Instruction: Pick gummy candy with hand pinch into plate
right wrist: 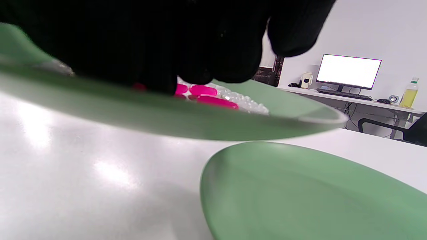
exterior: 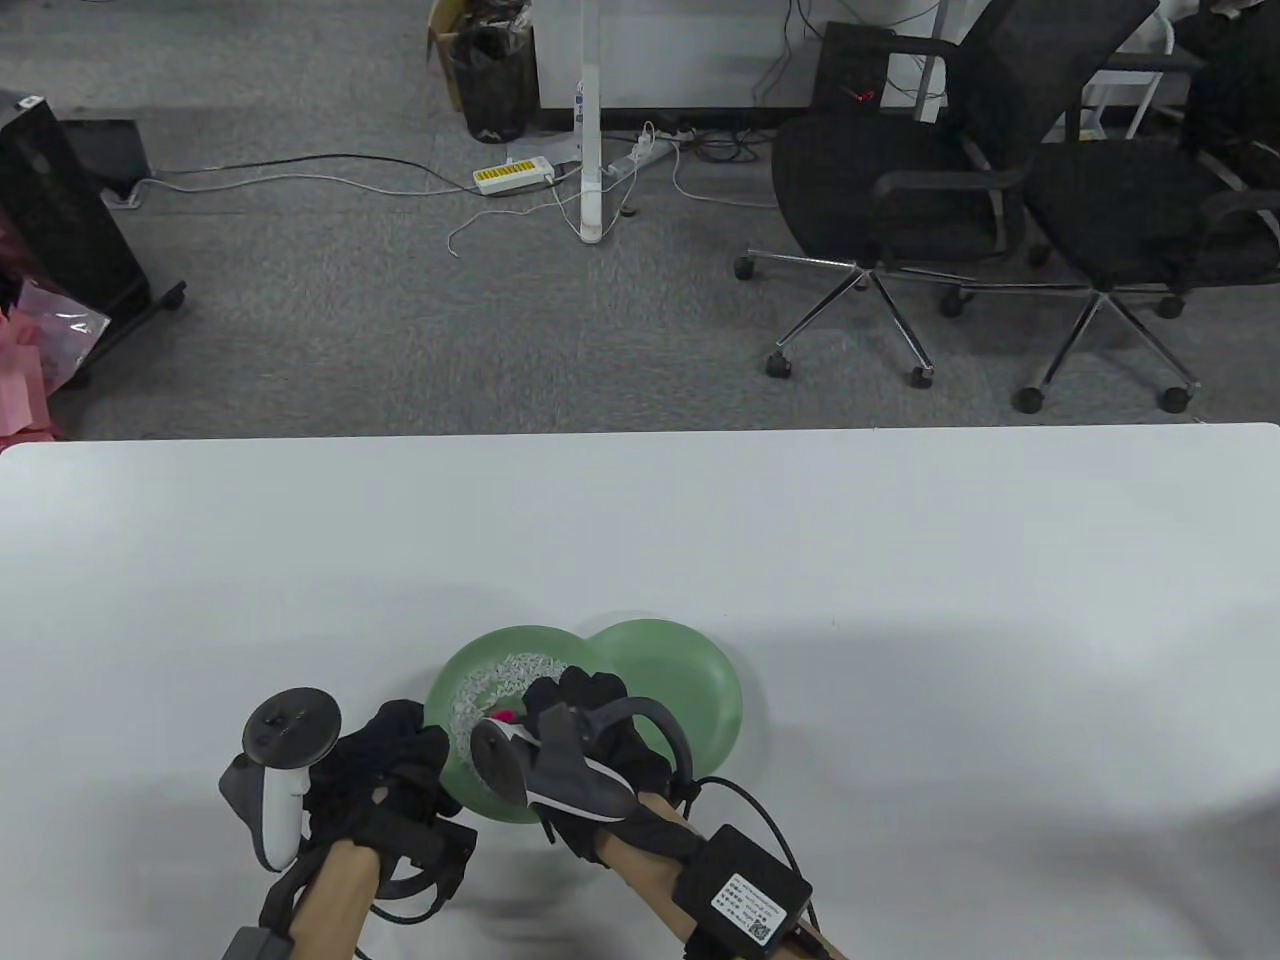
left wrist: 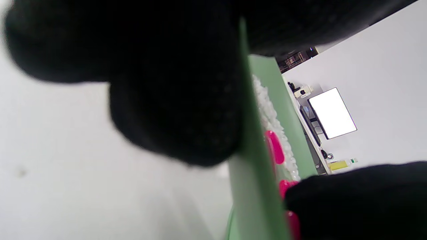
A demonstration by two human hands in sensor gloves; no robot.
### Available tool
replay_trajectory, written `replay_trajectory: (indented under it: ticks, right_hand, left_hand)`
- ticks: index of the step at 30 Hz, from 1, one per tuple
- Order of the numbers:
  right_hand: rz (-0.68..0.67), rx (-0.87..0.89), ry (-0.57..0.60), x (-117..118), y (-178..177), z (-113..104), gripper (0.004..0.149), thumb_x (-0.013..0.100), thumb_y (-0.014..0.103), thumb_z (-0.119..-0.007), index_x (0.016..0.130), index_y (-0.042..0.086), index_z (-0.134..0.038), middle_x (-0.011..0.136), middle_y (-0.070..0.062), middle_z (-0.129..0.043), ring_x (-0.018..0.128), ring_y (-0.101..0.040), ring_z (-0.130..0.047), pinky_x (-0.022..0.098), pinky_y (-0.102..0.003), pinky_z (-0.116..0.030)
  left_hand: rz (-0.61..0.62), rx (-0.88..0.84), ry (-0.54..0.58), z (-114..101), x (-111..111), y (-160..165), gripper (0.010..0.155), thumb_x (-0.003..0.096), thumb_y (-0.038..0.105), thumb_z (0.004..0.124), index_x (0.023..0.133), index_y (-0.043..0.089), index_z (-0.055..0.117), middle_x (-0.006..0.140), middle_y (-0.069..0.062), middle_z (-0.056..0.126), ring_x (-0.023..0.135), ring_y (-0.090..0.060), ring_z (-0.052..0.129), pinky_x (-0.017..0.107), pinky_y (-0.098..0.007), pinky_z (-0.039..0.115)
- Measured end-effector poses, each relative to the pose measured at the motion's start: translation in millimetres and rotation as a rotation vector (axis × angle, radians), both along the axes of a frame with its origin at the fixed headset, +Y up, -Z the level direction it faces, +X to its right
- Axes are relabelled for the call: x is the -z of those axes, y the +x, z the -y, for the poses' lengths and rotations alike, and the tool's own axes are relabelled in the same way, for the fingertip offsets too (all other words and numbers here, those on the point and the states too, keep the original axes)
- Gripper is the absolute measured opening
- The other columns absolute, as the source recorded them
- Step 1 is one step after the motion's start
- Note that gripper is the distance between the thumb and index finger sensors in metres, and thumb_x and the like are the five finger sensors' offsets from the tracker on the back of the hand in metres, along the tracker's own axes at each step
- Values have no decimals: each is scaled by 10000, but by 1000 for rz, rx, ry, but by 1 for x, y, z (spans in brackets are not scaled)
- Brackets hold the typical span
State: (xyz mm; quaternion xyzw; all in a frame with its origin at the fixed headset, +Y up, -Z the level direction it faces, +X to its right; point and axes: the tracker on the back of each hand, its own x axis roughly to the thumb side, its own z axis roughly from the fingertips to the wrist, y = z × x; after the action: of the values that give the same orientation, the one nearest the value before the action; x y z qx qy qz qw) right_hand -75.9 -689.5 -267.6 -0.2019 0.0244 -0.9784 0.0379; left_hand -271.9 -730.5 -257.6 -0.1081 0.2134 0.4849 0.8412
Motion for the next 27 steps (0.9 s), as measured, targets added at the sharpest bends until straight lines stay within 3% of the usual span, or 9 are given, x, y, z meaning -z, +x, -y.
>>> replay_trajectory:
  ticks: [10, 17, 23, 27]
  right_hand:
    - [-11, -79, -25, 3, -6, 8, 456, 316, 461, -865, 686, 203, -929, 840, 20, -857, 766, -274, -829, 703, -570, -631]
    - [-15, -10, 18, 3, 3, -3, 455, 314, 471, -857, 684, 215, -923, 843, 34, -854, 771, -265, -831, 701, -565, -637]
    - [91, 110, 42, 20, 40, -30, 453, 318, 469, -854, 690, 218, -919, 849, 32, -849, 775, -265, -827, 703, -565, -634]
    - [213, 115, 30, 42, 79, -26, 453, 322, 472, -850, 693, 220, -916, 850, 34, -847, 772, -265, -829, 698, -563, -640]
  left_hand:
    - [-1, -1, -1, 7, 0, 0, 513, 391, 351, 839, 849, 120, 865, 561, -69, 1033, 119, -209, 1139, 137, -325, 982]
    - [2, 19, -4, 10, 2, -1, 506, 395, 366, 842, 850, 147, 876, 559, -45, 1041, 123, -193, 1141, 140, -318, 980]
    - [-17, 45, -9, 17, 4, -7, 505, 396, 362, 845, 851, 145, 877, 561, -50, 1039, 127, -203, 1138, 144, -326, 975]
    - [-39, 52, -22, 22, 5, -16, 505, 396, 365, 845, 851, 150, 878, 563, -48, 1038, 130, -204, 1136, 149, -328, 972]
